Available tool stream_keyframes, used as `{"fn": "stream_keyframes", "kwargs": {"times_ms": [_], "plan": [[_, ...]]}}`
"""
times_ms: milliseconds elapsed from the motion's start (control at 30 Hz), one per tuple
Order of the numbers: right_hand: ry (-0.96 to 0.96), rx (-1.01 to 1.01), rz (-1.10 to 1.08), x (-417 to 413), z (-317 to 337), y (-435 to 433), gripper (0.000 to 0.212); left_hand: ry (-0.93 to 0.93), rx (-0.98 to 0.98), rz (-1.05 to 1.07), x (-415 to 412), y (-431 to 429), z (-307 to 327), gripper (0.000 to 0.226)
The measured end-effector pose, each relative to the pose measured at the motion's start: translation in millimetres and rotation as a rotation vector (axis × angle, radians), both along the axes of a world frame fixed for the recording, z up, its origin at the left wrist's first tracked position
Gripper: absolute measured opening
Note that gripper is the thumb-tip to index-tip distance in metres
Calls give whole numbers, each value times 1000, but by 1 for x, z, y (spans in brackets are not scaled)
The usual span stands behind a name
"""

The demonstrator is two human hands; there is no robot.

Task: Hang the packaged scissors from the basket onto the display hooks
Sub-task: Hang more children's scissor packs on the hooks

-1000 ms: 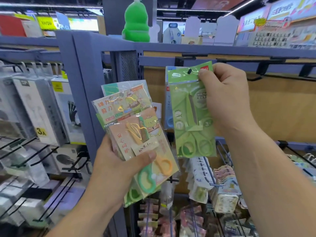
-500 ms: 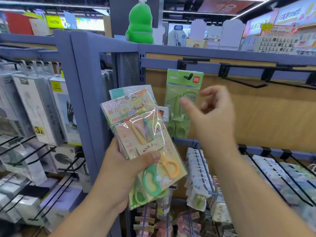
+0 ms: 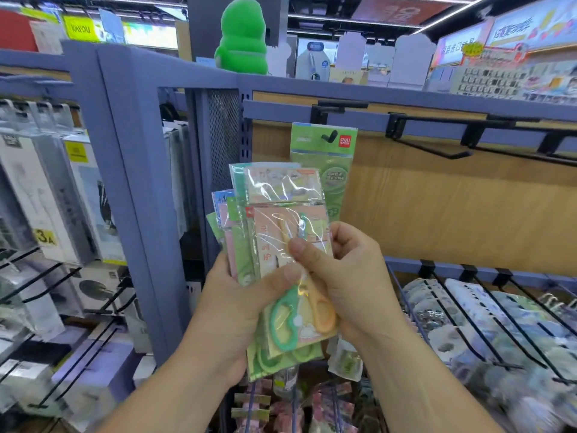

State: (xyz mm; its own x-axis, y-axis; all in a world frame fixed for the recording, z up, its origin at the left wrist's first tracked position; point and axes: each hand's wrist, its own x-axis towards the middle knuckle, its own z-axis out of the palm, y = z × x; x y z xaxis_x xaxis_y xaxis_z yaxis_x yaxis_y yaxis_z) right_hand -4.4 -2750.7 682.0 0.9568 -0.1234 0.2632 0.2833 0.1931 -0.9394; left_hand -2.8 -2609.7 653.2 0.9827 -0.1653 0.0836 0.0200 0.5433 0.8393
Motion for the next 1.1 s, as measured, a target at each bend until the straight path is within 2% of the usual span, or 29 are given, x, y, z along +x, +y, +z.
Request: {"fn": "stream_keyframes", "kwargs": {"times_ms": [200, 300, 433, 600, 667, 867, 1100], "plan": [[6, 162, 100, -2, -4, -5, 46, 63, -52, 10, -2, 2, -5, 65], [4, 175, 117, -3, -5, -9, 49, 60, -53, 27, -2, 3, -8, 58], [17, 104, 98, -2, -5, -16, 43, 54, -28, 43, -2, 3, -11, 49], [19, 33, -57, 2, 2, -27, 12, -27, 74, 106, 1, 4, -13, 49], [-24, 28, -90, 1, 9, -31, 16, -55, 112, 161, 2, 7, -14, 50], [-265, -245, -197, 5, 44, -36, 18, -94, 150, 278, 8, 16, -13, 53], [-305, -334, -260, 17, 68, -30, 19, -162, 186, 297, 10, 22, -8, 50]]}}
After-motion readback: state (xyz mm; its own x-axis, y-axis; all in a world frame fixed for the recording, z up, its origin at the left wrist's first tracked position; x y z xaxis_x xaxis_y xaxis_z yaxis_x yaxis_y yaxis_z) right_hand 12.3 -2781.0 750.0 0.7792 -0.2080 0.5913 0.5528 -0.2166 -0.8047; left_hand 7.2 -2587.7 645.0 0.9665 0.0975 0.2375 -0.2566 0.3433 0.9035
